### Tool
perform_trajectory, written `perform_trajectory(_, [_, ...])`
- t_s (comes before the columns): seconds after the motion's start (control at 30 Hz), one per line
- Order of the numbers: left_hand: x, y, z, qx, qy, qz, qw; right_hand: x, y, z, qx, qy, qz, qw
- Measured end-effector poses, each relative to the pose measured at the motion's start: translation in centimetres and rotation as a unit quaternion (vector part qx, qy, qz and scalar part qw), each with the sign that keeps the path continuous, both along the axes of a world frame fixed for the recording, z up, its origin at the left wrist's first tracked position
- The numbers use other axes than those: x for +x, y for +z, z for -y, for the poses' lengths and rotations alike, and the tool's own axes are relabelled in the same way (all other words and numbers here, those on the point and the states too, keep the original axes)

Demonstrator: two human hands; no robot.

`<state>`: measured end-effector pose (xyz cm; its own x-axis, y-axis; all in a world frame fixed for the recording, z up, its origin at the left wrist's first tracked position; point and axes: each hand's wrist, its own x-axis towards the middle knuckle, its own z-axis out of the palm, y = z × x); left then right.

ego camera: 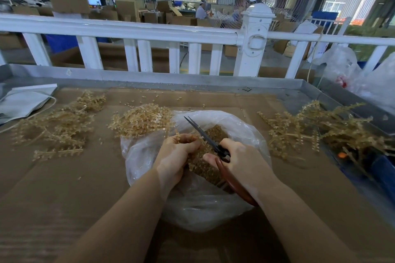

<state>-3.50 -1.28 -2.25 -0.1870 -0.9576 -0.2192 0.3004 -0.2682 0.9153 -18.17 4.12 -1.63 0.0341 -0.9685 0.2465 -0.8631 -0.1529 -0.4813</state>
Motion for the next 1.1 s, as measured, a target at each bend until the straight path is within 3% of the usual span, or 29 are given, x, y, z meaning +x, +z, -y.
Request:
perform_trajectory(0.43, [0.1, -0.2, 0.0, -0.044, -0.036, 0.052, 0.997, 0.3, 0.3, 0.1, 0.010, 0.007, -0.009, 1.000])
perform_trajectory(0.77, [0.1, -0.3, 0.2, -0.024, -0.027, 0.013, 0.999, 0.7, 0.8, 0.2, 0.004, -0.006, -0.001, 1.000])
perform_trajectory(0.93, [0.0, -0.7, 0.2, -0.021, 0.007, -0.019, 1.000, 0.8, 0.6, -0.2, -0.045, -0.028, 0.093, 0.994])
perform_trajectory(1.1, [-0.1, -0.9, 0.1, -0.047, 0.006, -0.015, 0.999, 1.4, 0.2, -0.1, -0.066, -0.034, 0.095, 0.993])
